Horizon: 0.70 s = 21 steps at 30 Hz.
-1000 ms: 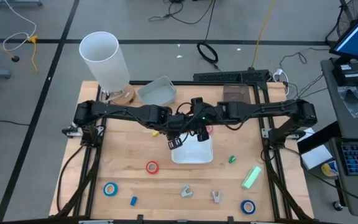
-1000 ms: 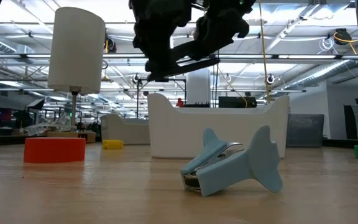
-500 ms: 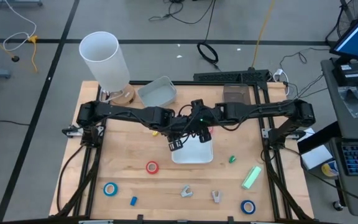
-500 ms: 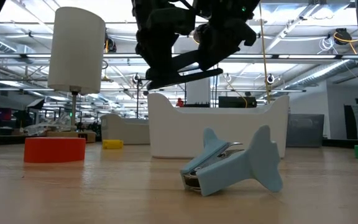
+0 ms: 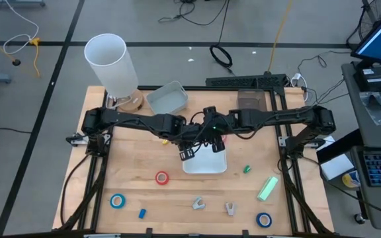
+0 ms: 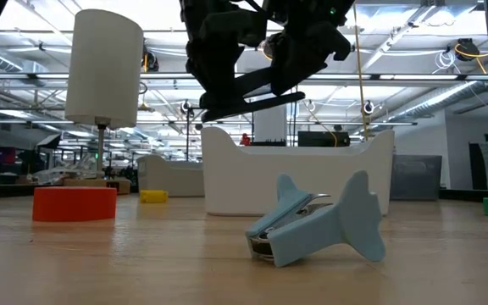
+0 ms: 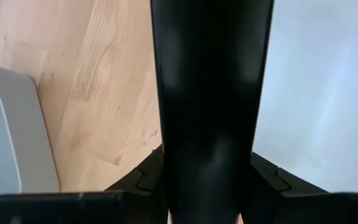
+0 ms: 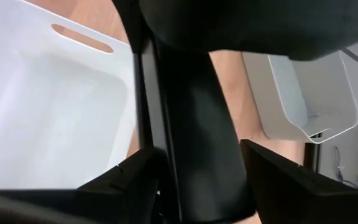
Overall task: Pick and place Stapler, Stapler remover, tape
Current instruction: Put the black stapler into the black bin
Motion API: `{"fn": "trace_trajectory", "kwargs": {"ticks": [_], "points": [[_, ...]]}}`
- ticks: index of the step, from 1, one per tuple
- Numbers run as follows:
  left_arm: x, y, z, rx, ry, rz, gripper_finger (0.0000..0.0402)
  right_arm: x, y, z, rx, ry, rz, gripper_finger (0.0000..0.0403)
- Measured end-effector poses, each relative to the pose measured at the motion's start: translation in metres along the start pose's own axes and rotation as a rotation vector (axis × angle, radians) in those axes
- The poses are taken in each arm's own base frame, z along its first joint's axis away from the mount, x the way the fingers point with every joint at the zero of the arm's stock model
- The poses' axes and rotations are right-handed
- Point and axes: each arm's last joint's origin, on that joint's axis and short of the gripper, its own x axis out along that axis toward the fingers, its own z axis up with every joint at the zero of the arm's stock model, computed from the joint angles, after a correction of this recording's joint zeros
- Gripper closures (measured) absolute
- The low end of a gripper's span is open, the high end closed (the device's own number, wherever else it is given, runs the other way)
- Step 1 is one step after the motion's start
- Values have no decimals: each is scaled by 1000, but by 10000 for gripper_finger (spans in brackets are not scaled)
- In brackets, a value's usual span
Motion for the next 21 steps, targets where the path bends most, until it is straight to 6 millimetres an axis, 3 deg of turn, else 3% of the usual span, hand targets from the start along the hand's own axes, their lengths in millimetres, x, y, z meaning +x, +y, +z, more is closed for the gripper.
{"fn": "trace_trajectory", "kwargs": {"ticks": [13, 21], "points": [[1, 0, 0, 68, -6, 31, 268, 0, 2, -1, 42, -2, 46, 272], [1, 0, 0, 79, -5, 31, 268, 0, 2, -1, 61, -4, 54, 273]]}}
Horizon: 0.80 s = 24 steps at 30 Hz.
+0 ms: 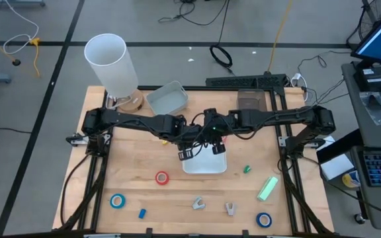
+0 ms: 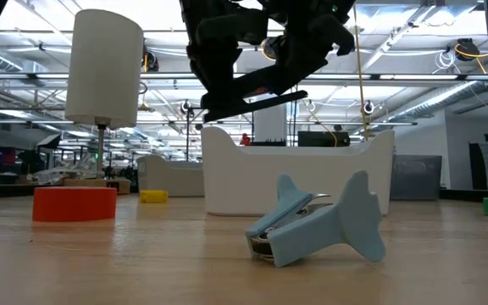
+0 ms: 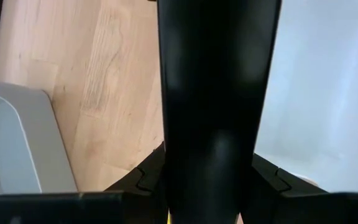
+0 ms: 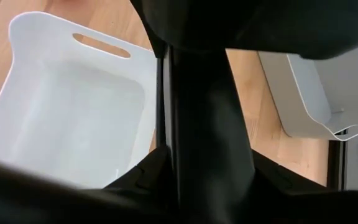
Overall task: Pick and place Stapler, Stapler remover, tape
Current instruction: Put the black stapler into the black bin
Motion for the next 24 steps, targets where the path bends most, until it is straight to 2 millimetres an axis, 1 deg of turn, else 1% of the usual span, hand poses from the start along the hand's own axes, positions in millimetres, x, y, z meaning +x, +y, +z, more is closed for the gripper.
{"fn": "trace_trajectory", "kwargs": {"ticks": [4, 5, 6, 11, 13, 15, 19, 24], "points": [[0, 0, 0, 16, 0, 1, 267, 0, 0, 0, 8, 0, 2, 281], [0, 0, 0, 16, 0, 1, 257, 0, 0, 0, 11, 0, 2, 281], [0, 0, 0, 11, 0, 2, 241, 0, 0, 0, 16, 0, 1, 281], [0, 0, 0, -29, 2, -4, 130, 0, -1, 0, 36, 4, -10, 283], [0, 0, 0, -47, 7, -5, 99, 0, -1, -1, 38, 6, -9, 283], [-1, 1, -1, -69, 14, -3, 75, 0, -1, -1, 38, 8, -10, 283], [-5, 3, -6, -120, 58, 10, 48, 0, -3, -3, 63, 30, -36, 283], [-24, 10, -15, -154, 87, 29, 36, 1, -15, -15, 138, 123, -96, 283]]}}
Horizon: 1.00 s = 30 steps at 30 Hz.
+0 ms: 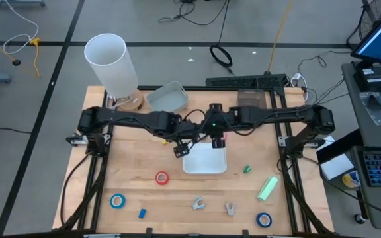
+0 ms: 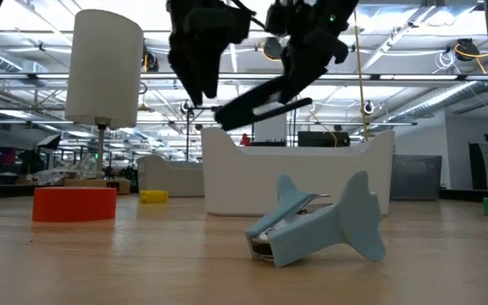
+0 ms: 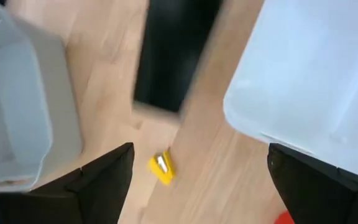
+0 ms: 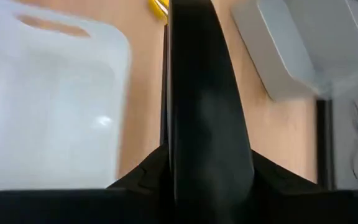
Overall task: Pick and place Stapler, Stapler remover, tape
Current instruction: Put the black stapler into the black bin
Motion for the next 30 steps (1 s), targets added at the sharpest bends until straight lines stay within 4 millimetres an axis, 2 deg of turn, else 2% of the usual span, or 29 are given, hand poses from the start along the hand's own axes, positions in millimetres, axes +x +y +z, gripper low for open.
{"fn": "trace_trajectory", "kwargs": {"ticks": [5, 8, 15, 20, 25, 30], "points": [[-21, 12, -7, -99, -63, 109, 35, 2, -26, -18, 180, 145, -154, 283], [-35, 20, -11, -170, -121, 175, 36, 3, -44, -40, 336, 285, -210, 283], [-38, 25, -15, -225, -134, 251, 36, -12, -88, -81, 665, 460, -330, 283], [-33, 25, -19, -254, -110, 294, 37, -39, -115, -101, 845, 416, -433, 283], [-35, 27, -23, -289, -117, 345, 35, -63, -127, -118, 1102, 362, -517, 283], [-37, 28, -29, -313, -120, 440, 35, -72, -116, -132, 1260, 323, -616, 280]]}}
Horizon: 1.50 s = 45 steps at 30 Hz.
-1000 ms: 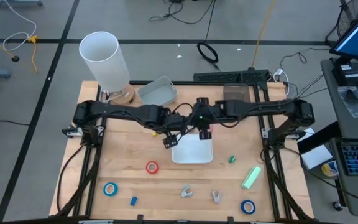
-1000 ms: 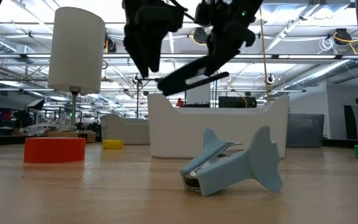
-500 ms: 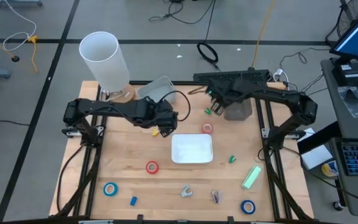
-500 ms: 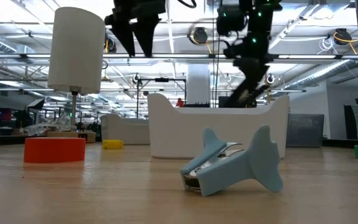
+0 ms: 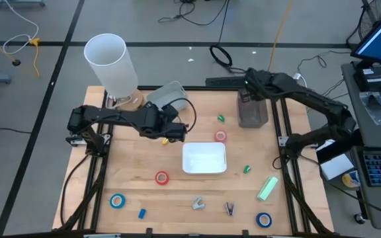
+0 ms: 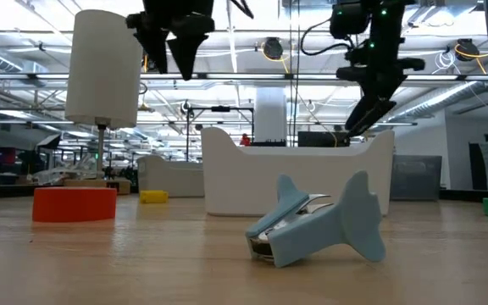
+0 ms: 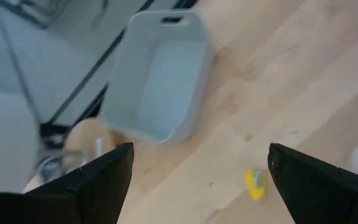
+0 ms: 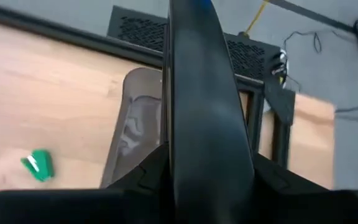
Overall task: Pick and place Stapler, Stapler remover, tape
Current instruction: Put the black stapler into the black bin
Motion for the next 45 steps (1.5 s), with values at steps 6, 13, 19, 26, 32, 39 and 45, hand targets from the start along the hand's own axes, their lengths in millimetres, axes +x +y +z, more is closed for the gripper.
{"fn": "trace_trajectory", "kwargs": {"ticks": [6, 13, 19, 26, 32, 39, 45], "points": [[5, 2, -10, -16, 6, 61, 36, 18, -7, -36, 110, -15, 34, 283], [20, 16, -41, -92, 79, 72, 32, 49, -8, -68, 258, -73, 174, 283], [23, 37, -71, -221, 112, 18, 34, 68, -6, -83, 298, -29, 212, 283], [25, 46, -92, -296, 83, -55, 30, 72, 1, -79, 320, -59, 242, 283], [30, 43, -95, -308, 74, -84, 33, 83, 9, -79, 306, -20, 238, 283], [31, 39, -98, -284, 81, -110, 34, 91, 15, -80, 312, -2, 219, 283], [31, 39, -98, -271, 78, -113, 33, 91, 15, -81, 320, 29, 234, 277]]}}
